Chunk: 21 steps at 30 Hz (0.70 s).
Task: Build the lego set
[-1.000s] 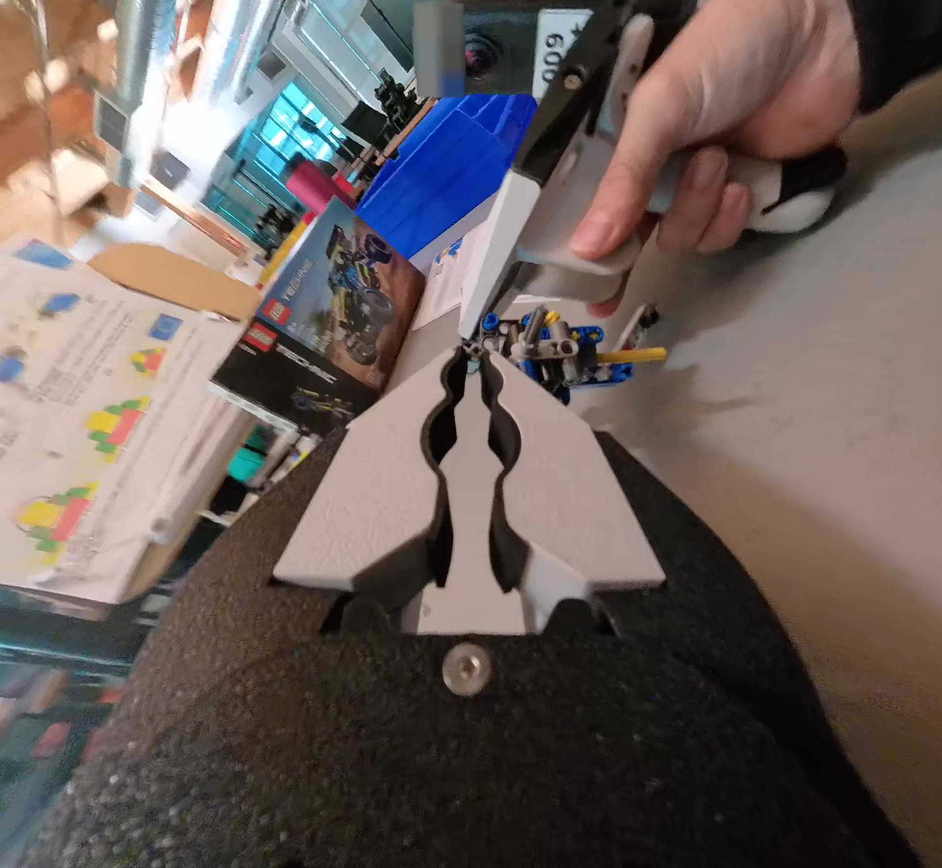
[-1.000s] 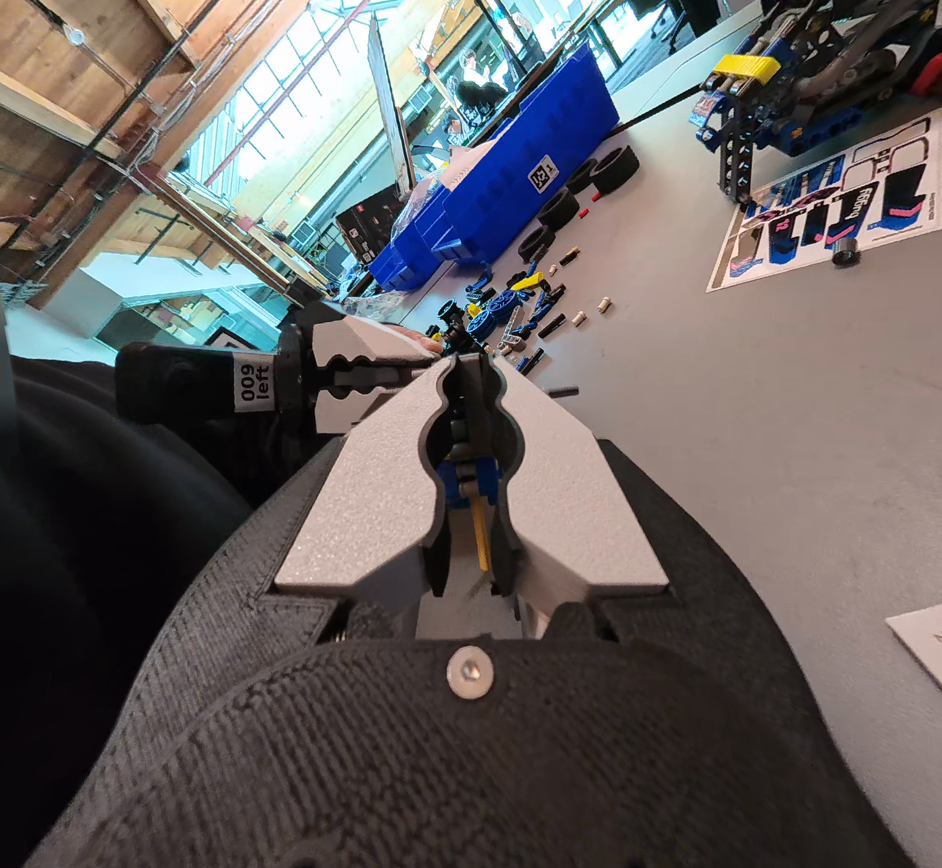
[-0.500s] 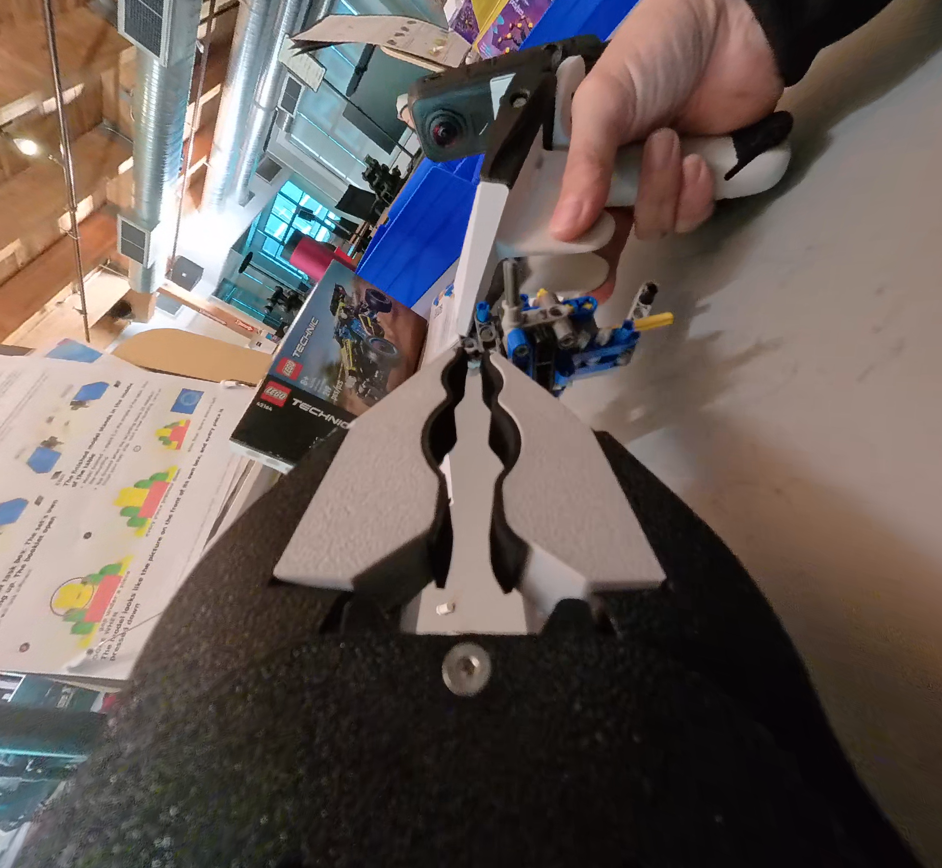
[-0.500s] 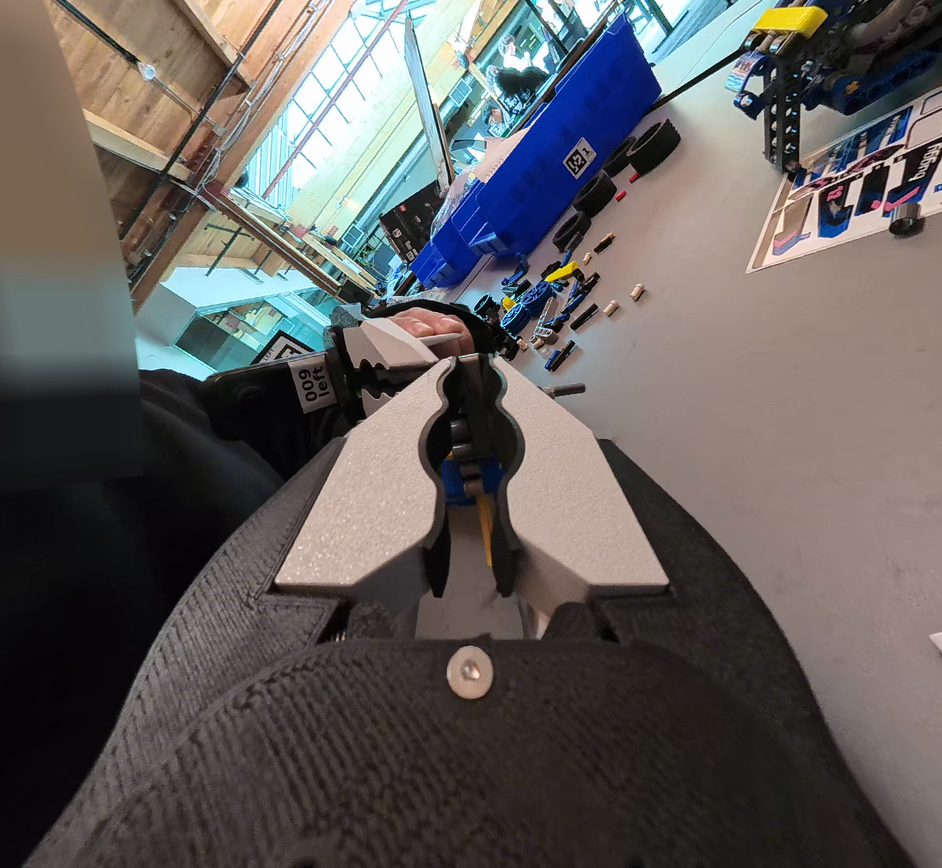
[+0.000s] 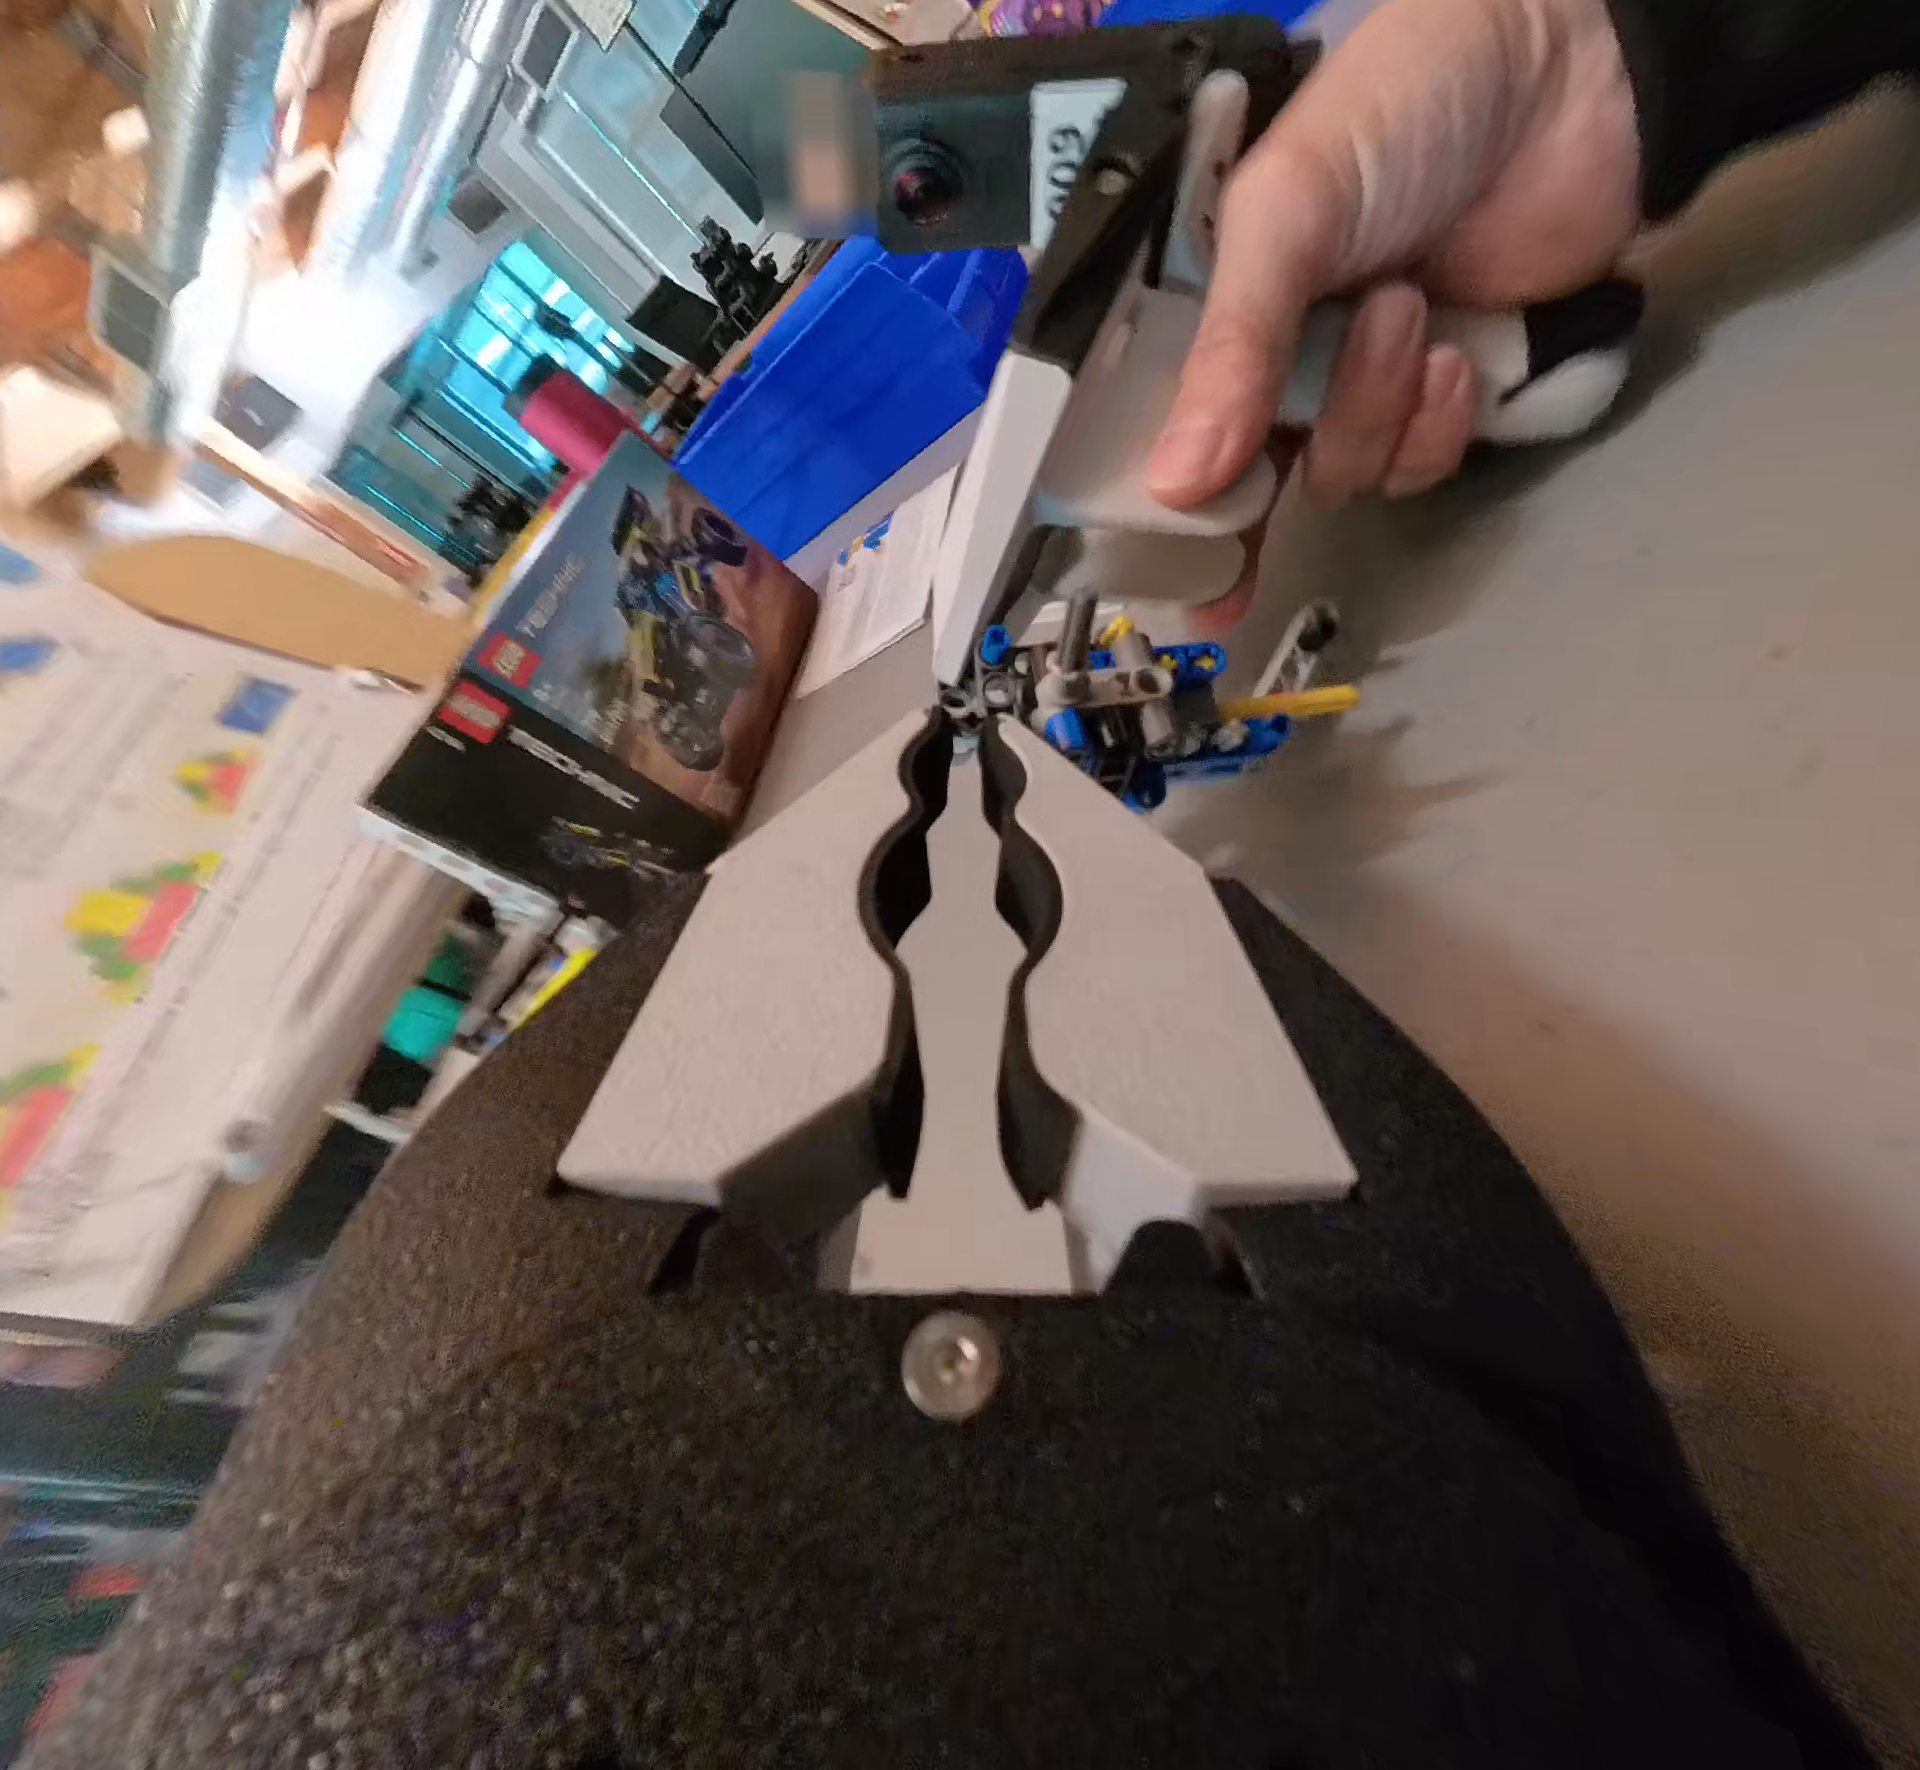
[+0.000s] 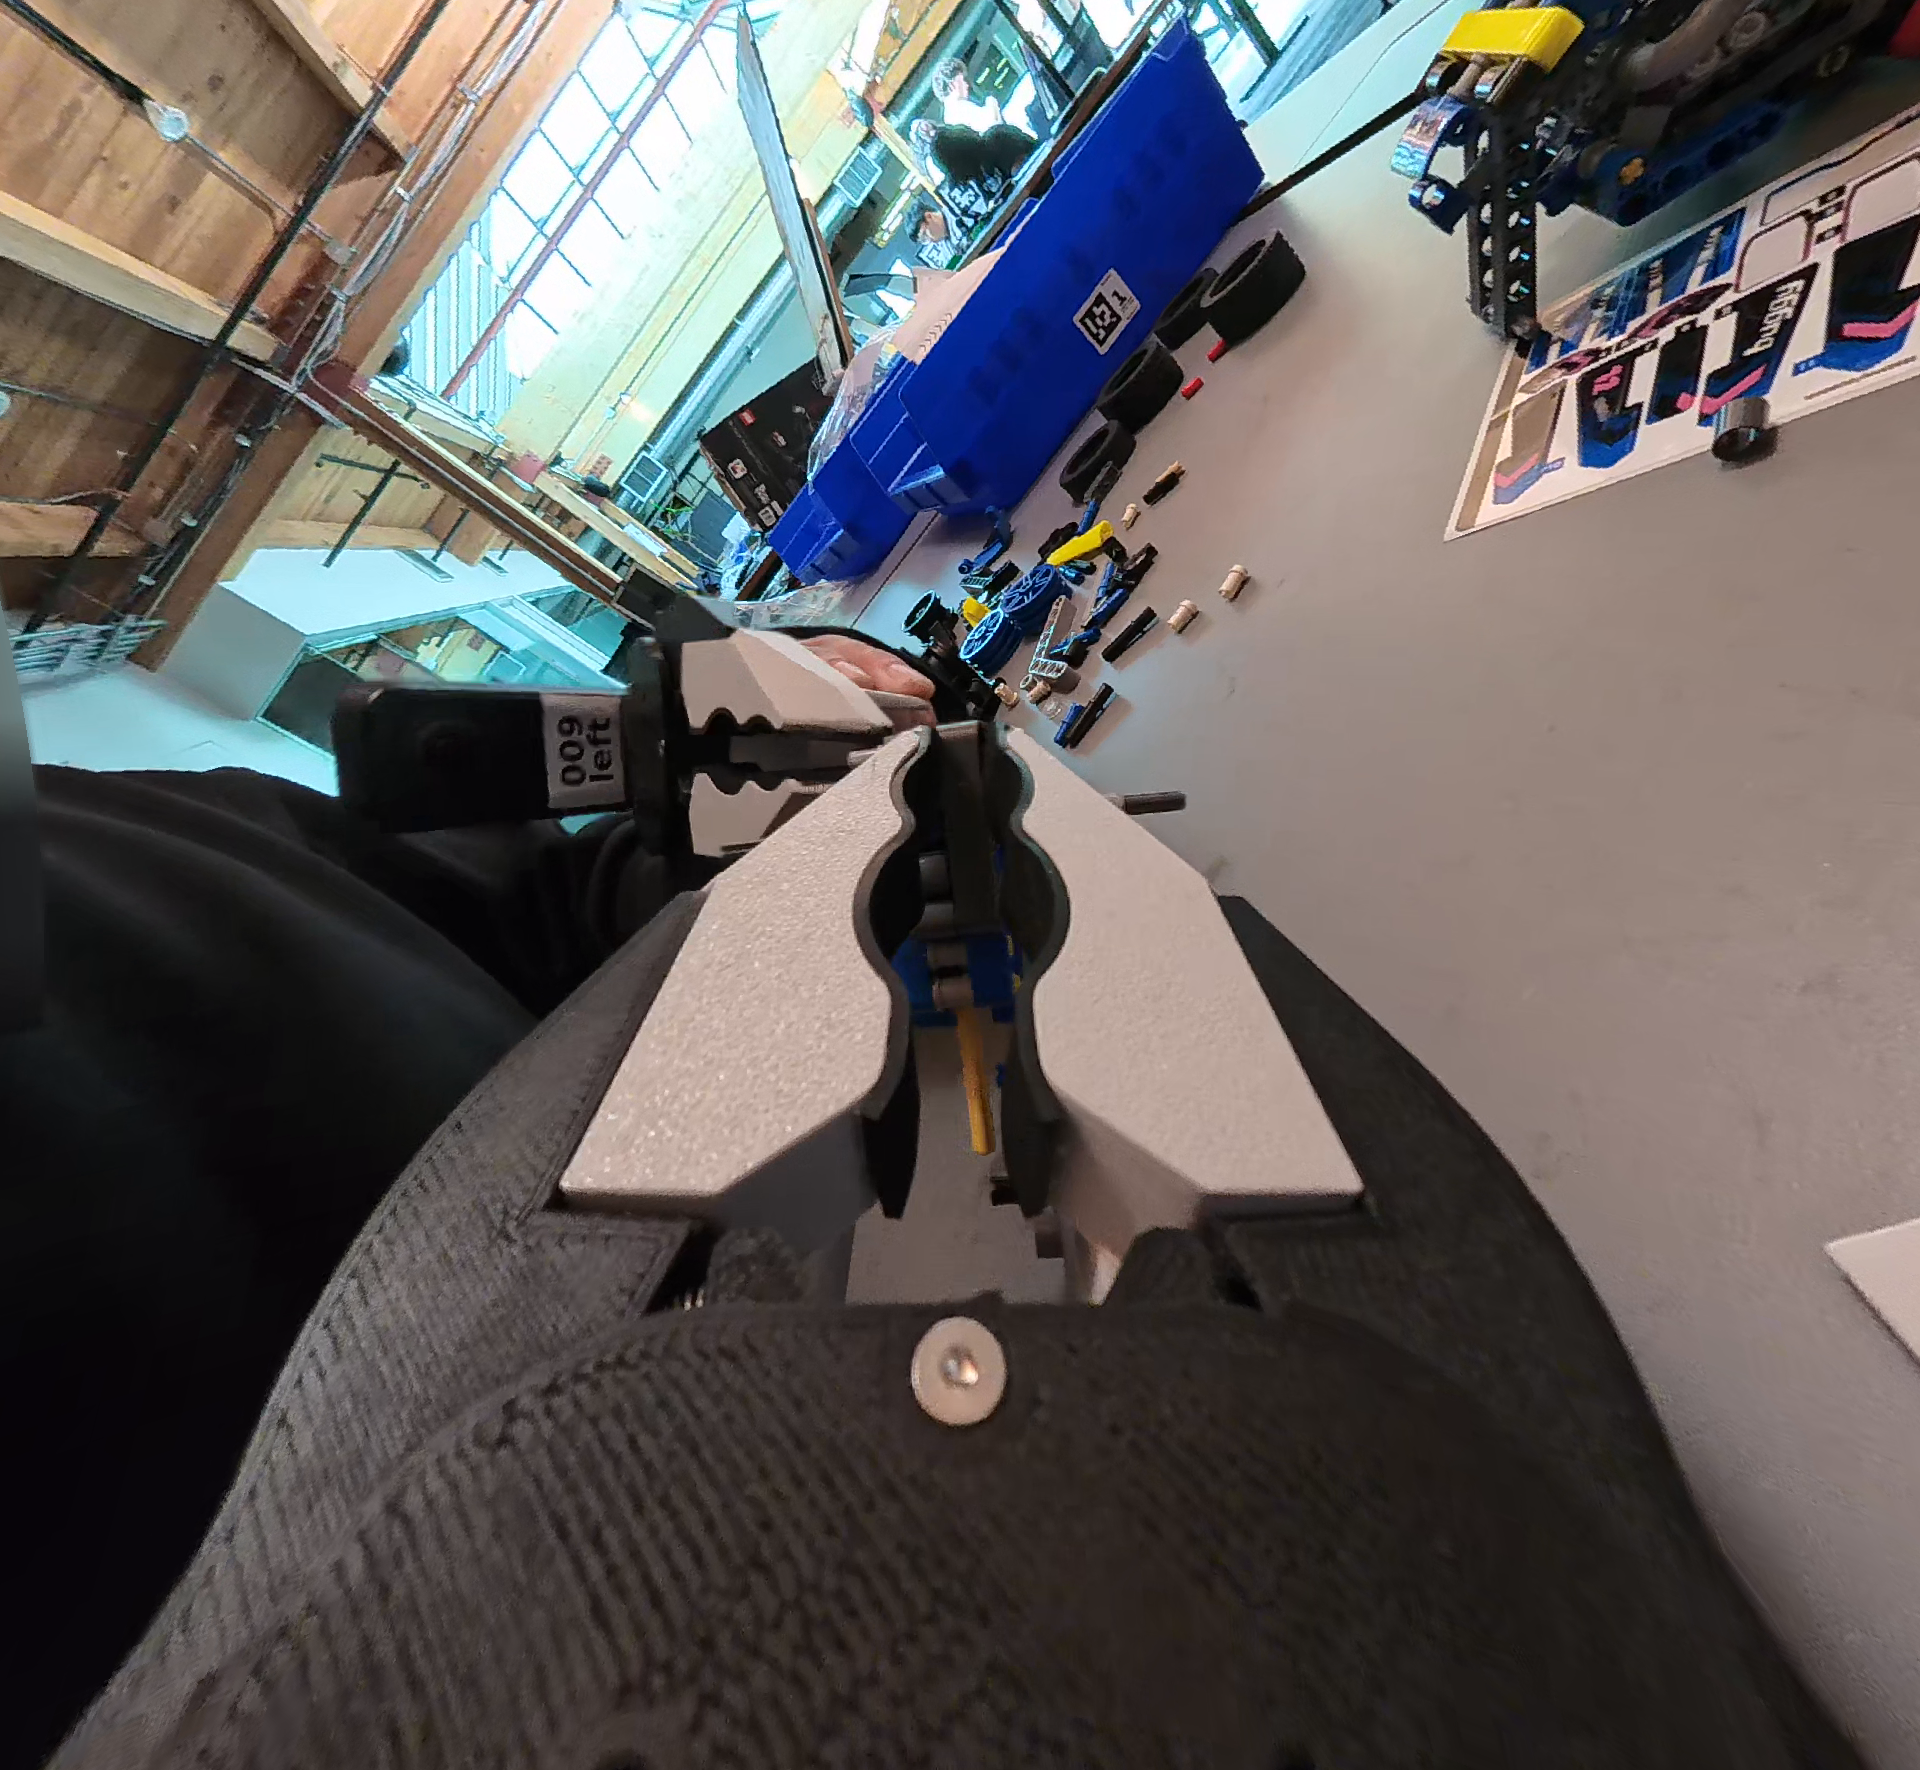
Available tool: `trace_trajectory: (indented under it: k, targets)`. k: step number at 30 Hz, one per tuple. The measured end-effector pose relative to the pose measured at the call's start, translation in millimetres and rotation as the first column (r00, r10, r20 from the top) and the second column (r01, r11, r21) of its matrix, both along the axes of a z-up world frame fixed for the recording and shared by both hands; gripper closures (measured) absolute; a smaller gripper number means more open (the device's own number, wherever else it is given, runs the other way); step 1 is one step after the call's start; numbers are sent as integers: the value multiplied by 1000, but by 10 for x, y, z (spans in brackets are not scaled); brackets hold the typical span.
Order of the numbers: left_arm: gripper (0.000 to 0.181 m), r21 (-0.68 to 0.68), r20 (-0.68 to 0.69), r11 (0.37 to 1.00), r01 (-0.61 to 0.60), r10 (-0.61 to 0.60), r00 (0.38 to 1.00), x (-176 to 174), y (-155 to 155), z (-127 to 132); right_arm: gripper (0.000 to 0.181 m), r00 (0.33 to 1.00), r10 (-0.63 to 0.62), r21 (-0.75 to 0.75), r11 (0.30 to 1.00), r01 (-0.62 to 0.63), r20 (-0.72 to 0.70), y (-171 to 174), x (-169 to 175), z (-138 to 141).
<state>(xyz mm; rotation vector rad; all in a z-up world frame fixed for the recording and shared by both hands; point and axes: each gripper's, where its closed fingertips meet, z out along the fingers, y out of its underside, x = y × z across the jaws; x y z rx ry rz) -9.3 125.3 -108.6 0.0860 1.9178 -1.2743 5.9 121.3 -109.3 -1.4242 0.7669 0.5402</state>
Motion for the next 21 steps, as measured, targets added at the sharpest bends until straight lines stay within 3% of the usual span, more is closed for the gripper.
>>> trace_trajectory:
  k: [2, 10, 16, 21]
  targets:
    - [178, 87, 116, 996, -3, -7, 993, -19, -12, -13, 173, 1000, 2, -10, 1000, -2, -2, 7, -1, -14]
    - [178, 167, 239, 986, -18, -22, 971, -36, -7, 17, 174, 1000, 23, 18, 1000, -23, -7, 0, -25, 20]
    - [178, 51, 60, 999, -2, -1, 998, -25, -9, 31, 174, 1000, 15, 29, 999, -15, 4, -11, -22, 42]
    - [177, 51, -4, 998, -28, 28, 1000, -2, -2, 11, 174, 1000, 10, 28, 1000, -10, -9, -12, -5, 32]
